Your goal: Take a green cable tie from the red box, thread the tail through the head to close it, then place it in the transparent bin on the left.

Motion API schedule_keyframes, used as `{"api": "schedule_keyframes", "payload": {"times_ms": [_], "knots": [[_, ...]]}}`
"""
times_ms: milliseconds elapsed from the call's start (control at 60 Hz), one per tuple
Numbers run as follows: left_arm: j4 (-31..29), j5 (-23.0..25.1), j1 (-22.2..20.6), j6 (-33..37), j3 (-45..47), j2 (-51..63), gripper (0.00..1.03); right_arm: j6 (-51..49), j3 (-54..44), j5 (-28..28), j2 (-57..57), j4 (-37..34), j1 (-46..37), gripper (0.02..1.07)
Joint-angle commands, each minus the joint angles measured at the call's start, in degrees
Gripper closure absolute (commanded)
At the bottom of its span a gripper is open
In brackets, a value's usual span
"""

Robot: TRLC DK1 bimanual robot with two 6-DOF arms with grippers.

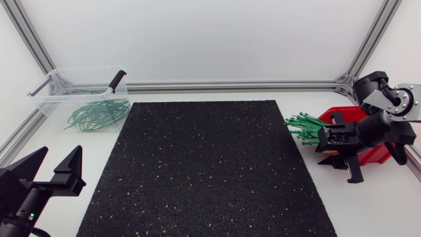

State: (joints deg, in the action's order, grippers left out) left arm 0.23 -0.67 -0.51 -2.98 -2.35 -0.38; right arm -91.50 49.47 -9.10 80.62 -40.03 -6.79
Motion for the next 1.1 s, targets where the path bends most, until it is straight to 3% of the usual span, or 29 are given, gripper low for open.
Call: {"api": "schedule_keyframes", "payload": {"times_ms": [0,150,267,333,900,983,1083], "knots": [[-1.55,0.32,-0.19,0.52,2.17,-0.14,0.04,-2.36,-0.43,0.4,1.03,0.83,-1.3,0.61],[-1.55,0.32,-0.19,0.52,2.17,-0.14,0.04,-3.42,0.36,0.4,0.94,0.92,-2.53,0.62],[-1.55,0.32,-0.28,0.52,2.17,-0.14,0.04,-4.12,0.62,0.23,0.94,0.39,-2.62,0.84],[-1.55,0.32,-0.28,0.52,2.17,-0.14,0.04,-4.12,0.54,0.23,0.94,0.3,-2.62,0.88],[-1.55,0.32,-0.28,0.52,2.17,-0.14,0.04,-4.74,2.47,0.23,0.94,-0.22,-3.06,0.89],[-1.55,0.32,-0.28,0.52,2.17,-0.14,0.04,-4.91,2.82,0.23,1.03,-0.84,-3.15,1.01],[-1.55,0.32,-0.37,0.52,2.17,-0.14,0.04,-4.74,3.26,0.31,0.33,-1.63,-3.32,1.01]]}}
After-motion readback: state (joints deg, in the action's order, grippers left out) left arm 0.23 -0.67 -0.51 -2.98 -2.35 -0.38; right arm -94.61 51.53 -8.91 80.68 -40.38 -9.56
